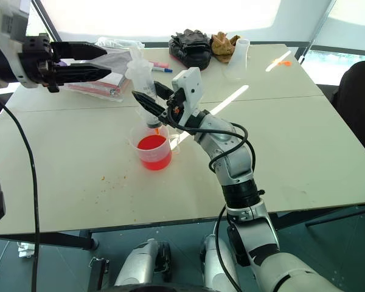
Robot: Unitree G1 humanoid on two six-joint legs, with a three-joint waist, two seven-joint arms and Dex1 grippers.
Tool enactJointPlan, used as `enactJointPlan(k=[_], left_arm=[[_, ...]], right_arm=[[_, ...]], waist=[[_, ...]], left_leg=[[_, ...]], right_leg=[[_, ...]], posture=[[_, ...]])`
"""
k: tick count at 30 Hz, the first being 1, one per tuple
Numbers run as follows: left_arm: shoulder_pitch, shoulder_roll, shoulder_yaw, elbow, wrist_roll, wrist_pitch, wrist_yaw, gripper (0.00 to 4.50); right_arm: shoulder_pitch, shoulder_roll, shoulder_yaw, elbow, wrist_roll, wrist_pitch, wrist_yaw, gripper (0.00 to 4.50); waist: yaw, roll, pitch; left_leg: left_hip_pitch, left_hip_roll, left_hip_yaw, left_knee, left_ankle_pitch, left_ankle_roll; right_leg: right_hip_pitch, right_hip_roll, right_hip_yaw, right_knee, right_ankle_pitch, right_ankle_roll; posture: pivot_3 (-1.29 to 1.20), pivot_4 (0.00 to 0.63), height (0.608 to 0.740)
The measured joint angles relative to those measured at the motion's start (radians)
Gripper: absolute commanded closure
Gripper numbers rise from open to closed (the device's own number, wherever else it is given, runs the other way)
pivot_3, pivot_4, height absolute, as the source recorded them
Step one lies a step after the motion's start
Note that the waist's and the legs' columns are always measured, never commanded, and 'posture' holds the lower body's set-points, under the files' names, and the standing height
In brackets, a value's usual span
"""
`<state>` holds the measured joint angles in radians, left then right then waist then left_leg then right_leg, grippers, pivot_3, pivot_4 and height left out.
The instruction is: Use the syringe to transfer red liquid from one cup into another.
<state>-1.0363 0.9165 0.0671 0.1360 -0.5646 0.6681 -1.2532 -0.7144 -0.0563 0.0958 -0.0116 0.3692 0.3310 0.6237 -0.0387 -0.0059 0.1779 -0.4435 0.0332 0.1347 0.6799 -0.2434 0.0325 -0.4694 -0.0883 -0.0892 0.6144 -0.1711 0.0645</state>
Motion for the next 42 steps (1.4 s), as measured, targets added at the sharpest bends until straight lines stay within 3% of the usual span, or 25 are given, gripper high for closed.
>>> enactJointPlan(k=[11, 27, 42], left_arm=[[-0.058, -0.106, -0.035, 0.102, 0.102, -0.149, 0.027, 1.92], [-0.056, -0.185, -0.063, 0.108, 0.145, -0.194, 0.027, 1.92], [0.042, -0.179, -0.085, 0.028, 0.182, -0.208, 0.034, 1.92]], right_arm=[[0.027, 0.029, 0.037, 0.001, -0.013, -0.012, -0.011, 3.03], [0.045, 0.033, 0.052, 0.038, -0.042, -0.060, -0.013, 3.03], [0.084, 0.036, 0.090, 0.118, -0.121, -0.174, -0.001, 3.03]], waist=[[0.003, 0.000, 0.000], [0.005, 0.000, 0.000], [0.001, 0.000, 0.000]], left_leg=[[0.000, 0.000, 0.000, 0.001, 0.000, 0.000], [0.000, 0.000, 0.000, 0.002, 0.000, 0.000], [0.000, 0.000, 0.000, 0.002, 0.000, 0.000]], right_leg=[[0.001, 0.000, 0.000, 0.000, 0.000, 0.000], [0.001, 0.000, 0.000, 0.000, 0.000, 0.000], [0.001, 0.000, 0.000, 0.000, 0.000, 0.000]], posture=[[0.00, 0.150, 0.740], [0.00, 0.150, 0.740], [0.00, 0.150, 0.740]])
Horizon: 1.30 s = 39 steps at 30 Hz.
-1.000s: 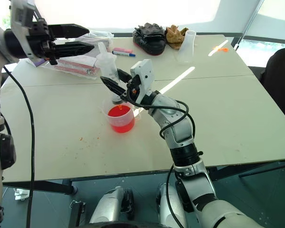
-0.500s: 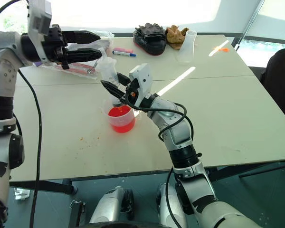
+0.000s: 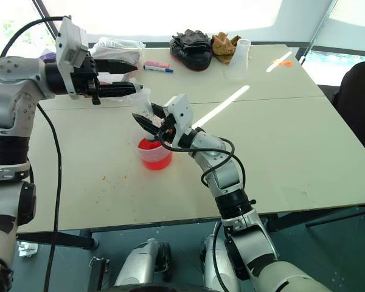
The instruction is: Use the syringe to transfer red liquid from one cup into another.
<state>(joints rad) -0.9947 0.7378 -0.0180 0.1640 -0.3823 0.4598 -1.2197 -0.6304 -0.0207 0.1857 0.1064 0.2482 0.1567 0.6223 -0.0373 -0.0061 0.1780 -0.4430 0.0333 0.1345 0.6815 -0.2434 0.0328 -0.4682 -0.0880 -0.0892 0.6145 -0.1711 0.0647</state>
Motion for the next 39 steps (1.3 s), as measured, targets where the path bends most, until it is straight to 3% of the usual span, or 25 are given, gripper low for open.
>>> enactJointPlan(k=[23, 39], left_arm=[[0.038, 0.018, 0.003, -0.051, 0.000, 0.000, 0.006, 1.92], [0.007, -0.017, 0.013, 0.027, 0.000, -0.010, 0.033, 1.92]], right_arm=[[0.059, 0.014, 0.038, -0.047, -0.039, -0.024, -0.022, 3.03], [0.060, 0.024, 0.035, -0.048, -0.037, -0.018, -0.033, 3.03]], waist=[[-0.002, 0.000, 0.000], [0.001, 0.000, 0.000]], left_leg=[[0.002, 0.000, 0.000, 0.000, 0.000, 0.000], [0.002, 0.000, 0.000, 0.000, 0.000, 0.000]], right_leg=[[0.002, 0.000, 0.000, 0.000, 0.000, 0.000], [0.002, 0.000, 0.000, 0.000, 0.000, 0.000]], posture=[[0.00, 0.150, 0.740], [0.00, 0.150, 0.740]])
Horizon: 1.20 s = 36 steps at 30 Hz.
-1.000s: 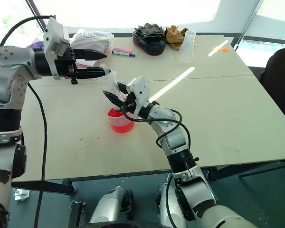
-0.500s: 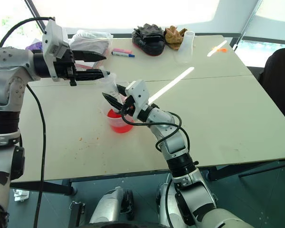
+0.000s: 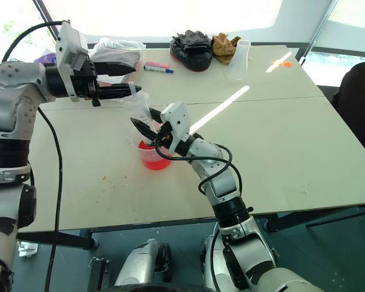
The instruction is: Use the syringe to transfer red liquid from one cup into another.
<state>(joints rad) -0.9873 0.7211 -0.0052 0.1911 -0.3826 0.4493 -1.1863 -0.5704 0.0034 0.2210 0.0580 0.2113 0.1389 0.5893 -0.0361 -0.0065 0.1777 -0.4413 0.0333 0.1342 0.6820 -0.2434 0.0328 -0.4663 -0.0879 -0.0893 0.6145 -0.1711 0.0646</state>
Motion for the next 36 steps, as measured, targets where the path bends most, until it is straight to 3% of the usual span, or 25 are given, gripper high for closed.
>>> enactJointPlan(k=[36], left_arm=[[-0.069, -0.015, 0.028, 0.043, -0.023, 0.005, 0.011, 1.92]], right_arm=[[-0.009, 0.001, -0.009, -0.006, 0.007, 0.005, -0.003, 3.03]], waist=[[0.000, 0.000, 0.000]], left_leg=[[0.000, 0.000, 0.000, 0.000, 0.000, 0.000]], right_leg=[[0.000, 0.000, 0.000, 0.000, 0.000, 0.000]], posture=[[0.00, 0.150, 0.740]])
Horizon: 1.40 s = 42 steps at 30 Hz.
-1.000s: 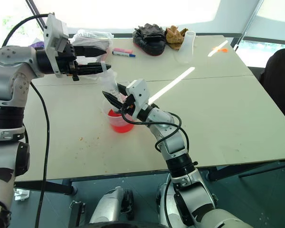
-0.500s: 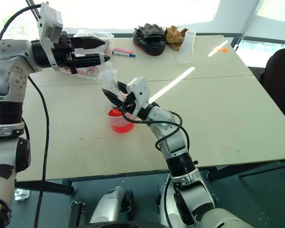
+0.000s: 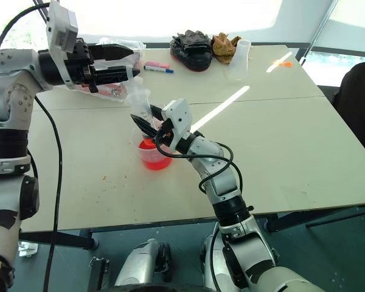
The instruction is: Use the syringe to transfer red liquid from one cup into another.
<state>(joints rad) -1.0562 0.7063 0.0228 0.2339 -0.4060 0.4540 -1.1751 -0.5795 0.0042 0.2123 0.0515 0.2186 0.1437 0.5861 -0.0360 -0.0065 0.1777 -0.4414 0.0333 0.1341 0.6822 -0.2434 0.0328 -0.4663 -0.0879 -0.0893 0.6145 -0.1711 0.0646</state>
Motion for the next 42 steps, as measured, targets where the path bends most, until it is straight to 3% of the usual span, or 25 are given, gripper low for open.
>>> enactJointPlan(k=[12, 21, 30, 34, 42], left_arm=[[0.003, 0.043, 0.000, -0.026, -0.010, 0.050, -0.002, 1.92], [0.128, 0.191, 0.049, -0.167, -0.070, 0.152, -0.052, 1.92], [0.178, 0.252, 0.086, -0.228, -0.122, 0.260, -0.031, 1.92], [0.183, 0.297, 0.162, -0.253, -0.202, 0.375, -0.008, 1.92], [0.284, 0.261, 0.231, -0.309, -0.269, 0.449, 0.102, 1.92]], right_arm=[[-0.015, 0.018, 0.000, 0.012, 0.004, 0.021, 0.001, 3.03], [-0.023, 0.021, 0.000, 0.009, 0.025, 0.077, -0.002, 3.03], [-0.025, 0.021, -0.010, -0.011, 0.044, 0.099, -0.027, 3.03], [-0.042, 0.010, -0.041, -0.031, 0.050, 0.109, -0.045, 3.03], [-0.071, -0.010, -0.071, -0.089, 0.063, 0.143, -0.067, 3.03]], waist=[[-0.003, 0.000, 0.000], [-0.005, 0.000, 0.000], [-0.003, 0.000, 0.000], [-0.006, 0.000, 0.000], [0.001, 0.000, 0.000]], left_leg=[[0.000, 0.000, 0.000, 0.000, 0.000, 0.000], [0.000, 0.001, 0.000, 0.000, 0.000, 0.000], [0.000, 0.000, 0.000, 0.000, 0.000, 0.000], [0.000, 0.000, 0.000, 0.000, 0.000, 0.000], [0.000, 0.000, 0.000, 0.000, 0.000, -0.001]], right_leg=[[0.000, 0.000, 0.000, 0.000, 0.000, 0.000], [0.000, 0.000, 0.000, 0.000, 0.000, 0.000], [-0.001, 0.000, 0.000, 0.000, -0.001, -0.002], [-0.001, 0.000, 0.000, 0.000, -0.001, -0.002], [0.000, 0.000, 0.000, 0.000, -0.001, -0.002]], posture=[[0.00, 0.150, 0.740], [0.00, 0.150, 0.740], [0.00, 0.150, 0.740], [0.00, 0.150, 0.740], [0.00, 0.150, 0.740]])
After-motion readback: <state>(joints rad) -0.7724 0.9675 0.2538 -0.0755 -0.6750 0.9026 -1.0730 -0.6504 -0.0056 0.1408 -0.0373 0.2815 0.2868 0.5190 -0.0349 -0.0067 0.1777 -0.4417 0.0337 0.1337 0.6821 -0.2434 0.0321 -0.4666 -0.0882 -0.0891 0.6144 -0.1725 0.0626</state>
